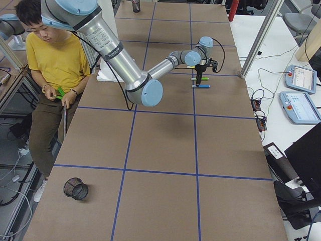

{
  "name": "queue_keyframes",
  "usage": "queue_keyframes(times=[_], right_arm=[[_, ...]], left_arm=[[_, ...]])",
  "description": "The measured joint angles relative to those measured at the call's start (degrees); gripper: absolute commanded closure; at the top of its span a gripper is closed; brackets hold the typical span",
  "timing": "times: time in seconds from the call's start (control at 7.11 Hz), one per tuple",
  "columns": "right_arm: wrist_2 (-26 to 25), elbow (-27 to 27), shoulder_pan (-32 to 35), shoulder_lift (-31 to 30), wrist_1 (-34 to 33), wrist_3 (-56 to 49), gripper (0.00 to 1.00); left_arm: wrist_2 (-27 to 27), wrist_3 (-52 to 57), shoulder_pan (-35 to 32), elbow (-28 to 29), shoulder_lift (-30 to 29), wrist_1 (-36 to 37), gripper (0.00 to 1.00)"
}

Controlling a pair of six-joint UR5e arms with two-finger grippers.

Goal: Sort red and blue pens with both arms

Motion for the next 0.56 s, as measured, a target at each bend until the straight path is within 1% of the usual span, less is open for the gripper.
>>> queue_keyframes(times=[0.14,0.28,0.56], right_arm=[[0.8,-2.3,-0.5,1.1,0.0,-2.1,0.25],[1.1,-3.5,-1.3,1.5,0.0,-3.7,0.39],[1.3,-4.0,-2.9,1.6,0.0,-5.0,0.44]], left_arm=[[0.0,0.0,0.0,0.7,0.8,-2.2,0.0],[0.1,0.0,0.0,1.7,1.3,-4.5,0.0],[0.1,0.0,0.0,3.8,2.1,-8.3,0.0]])
